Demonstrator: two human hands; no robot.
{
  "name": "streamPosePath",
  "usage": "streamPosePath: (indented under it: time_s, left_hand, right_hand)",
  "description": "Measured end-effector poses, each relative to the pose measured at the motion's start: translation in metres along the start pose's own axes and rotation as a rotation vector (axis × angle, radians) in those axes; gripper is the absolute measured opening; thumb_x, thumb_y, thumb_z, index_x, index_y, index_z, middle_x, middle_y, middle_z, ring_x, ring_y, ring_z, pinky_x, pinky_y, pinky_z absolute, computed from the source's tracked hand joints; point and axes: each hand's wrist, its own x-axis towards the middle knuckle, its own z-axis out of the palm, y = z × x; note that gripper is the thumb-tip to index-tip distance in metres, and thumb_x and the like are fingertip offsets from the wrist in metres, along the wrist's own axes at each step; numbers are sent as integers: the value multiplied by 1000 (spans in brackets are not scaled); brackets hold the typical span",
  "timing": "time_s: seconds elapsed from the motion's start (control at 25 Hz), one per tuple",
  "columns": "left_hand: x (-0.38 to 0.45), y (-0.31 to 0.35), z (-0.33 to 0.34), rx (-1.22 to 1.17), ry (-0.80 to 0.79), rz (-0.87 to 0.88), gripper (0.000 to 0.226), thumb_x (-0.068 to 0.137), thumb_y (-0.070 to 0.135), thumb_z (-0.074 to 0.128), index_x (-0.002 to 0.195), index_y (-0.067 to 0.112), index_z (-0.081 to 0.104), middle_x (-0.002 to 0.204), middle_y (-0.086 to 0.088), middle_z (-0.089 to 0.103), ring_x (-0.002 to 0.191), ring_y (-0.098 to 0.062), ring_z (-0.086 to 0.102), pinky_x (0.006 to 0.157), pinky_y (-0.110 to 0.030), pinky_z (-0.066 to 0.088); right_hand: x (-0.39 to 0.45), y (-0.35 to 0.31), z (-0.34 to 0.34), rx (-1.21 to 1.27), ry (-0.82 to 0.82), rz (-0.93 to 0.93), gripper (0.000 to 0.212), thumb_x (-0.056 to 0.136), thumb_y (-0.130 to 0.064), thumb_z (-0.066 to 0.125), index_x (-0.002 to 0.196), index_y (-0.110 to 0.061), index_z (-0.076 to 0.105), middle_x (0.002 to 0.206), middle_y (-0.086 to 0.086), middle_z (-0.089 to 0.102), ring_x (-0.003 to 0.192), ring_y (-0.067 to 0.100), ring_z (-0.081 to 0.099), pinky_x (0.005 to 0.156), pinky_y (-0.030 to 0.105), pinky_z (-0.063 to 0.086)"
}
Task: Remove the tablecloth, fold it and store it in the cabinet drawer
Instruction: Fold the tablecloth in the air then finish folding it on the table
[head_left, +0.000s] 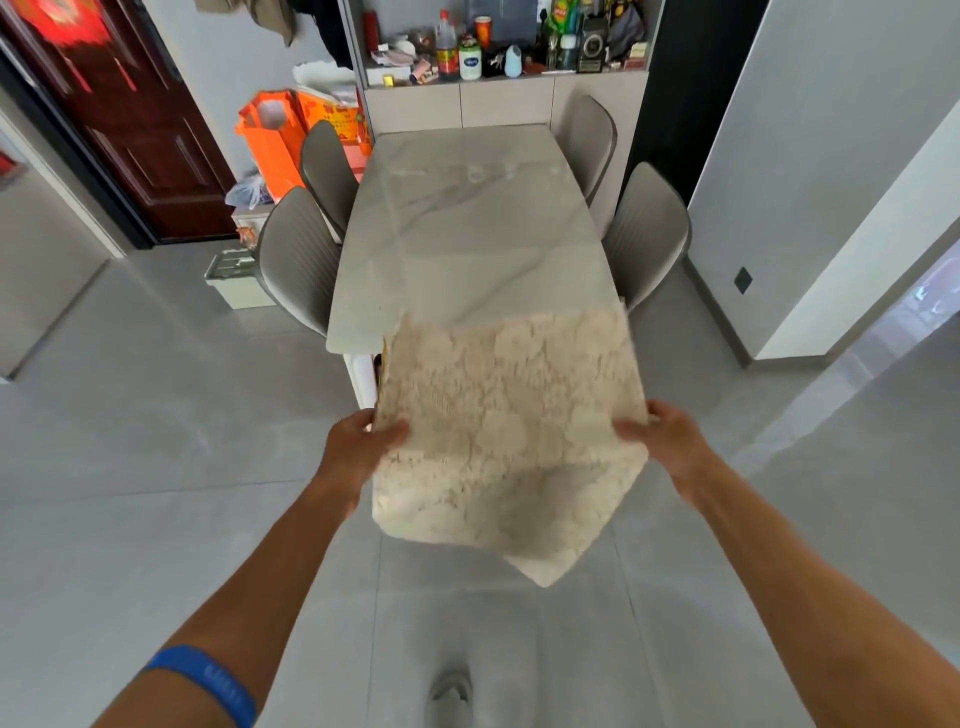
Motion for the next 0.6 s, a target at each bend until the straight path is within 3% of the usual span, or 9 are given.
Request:
streamPosePath:
  time_s: [0.08, 0.16, 0.2, 0.28, 0.36, 0.44, 0.48, 0.52, 0.6]
  left_hand:
    - [2, 0, 3, 51, 200, 11, 49, 78, 25, 80, 123, 29, 61, 127, -7, 61, 104, -27, 65, 82, -36, 54]
    - [6, 4, 3, 19, 98, 46, 63, 76, 24, 82, 131, 39, 54, 134, -5, 53, 117, -26, 56, 96, -40, 49]
    - [7, 5, 1, 140, -18, 99, 67, 74, 22, 84, 132, 38, 55, 134, -4, 53, 119, -24, 53, 99, -39, 45]
    - [8, 5, -2, 593, -71, 256, 54, 74, 19, 83, 124, 27, 65, 125, -5, 62, 115, -25, 56, 96, -36, 43]
    - [2, 9, 2, 1083, 195, 449, 23, 80, 21, 77, 103, 22, 75, 119, -10, 63, 116, -33, 54, 101, -50, 38]
    - [0, 10, 7, 1415, 370, 564, 11, 82, 23, 75, 92, 22, 76, 138, -15, 51, 133, -43, 37, 109, -70, 11]
    - [-1, 12, 8, 1519, 407, 610, 10, 83, 24, 74, 93, 22, 75, 149, -17, 42, 140, -47, 26, 107, -72, 0]
    - [0, 15, 7, 1594, 433, 658, 12, 83, 25, 74, 94, 22, 74, 154, -18, 34, 143, -49, 17, 106, -73, -4]
    - [0, 19, 6, 1628, 445, 669, 14, 84, 25, 73, 97, 21, 72, 158, -18, 26, 144, -50, 10, 106, -74, -3]
  right_hand:
    - [0, -1, 5, -74, 126, -5, 41, 78, -17, 81, 111, -23, 58, 112, 8, 68, 83, 12, 67, 65, 16, 53]
    - [3, -1, 5, 38, 34, -33, 63, 76, -19, 83, 128, -29, 50, 118, 10, 63, 100, 24, 65, 87, 33, 54]
    - [5, 0, 1, -38, -61, -80, 71, 74, -17, 85, 132, -33, 47, 119, 6, 60, 104, 23, 62, 91, 36, 51]
    - [8, -2, -9, -580, -141, -235, 56, 75, -20, 83, 124, -30, 58, 113, -1, 59, 106, 21, 57, 90, 37, 44]
    - [6, 1, -11, -1095, 94, -418, 21, 80, -27, 77, 100, -25, 72, 107, -1, 59, 114, 28, 53, 96, 45, 37]
    - [1, 7, -7, -1285, 235, -552, 11, 79, -29, 77, 89, -25, 75, 131, 1, 54, 135, 32, 37, 113, 57, 16]
    - [-2, 8, -6, -1338, 252, -609, 11, 76, -28, 80, 86, -25, 76, 143, 4, 48, 143, 35, 27, 115, 60, 2]
    - [-2, 6, -6, -1376, 275, -682, 14, 71, -27, 84, 83, -25, 76, 150, 7, 44, 147, 37, 21, 114, 62, -7]
    - [-2, 2, -8, -1394, 312, -761, 18, 66, -26, 88, 80, -25, 77, 152, 10, 43, 148, 40, 19, 114, 66, -6]
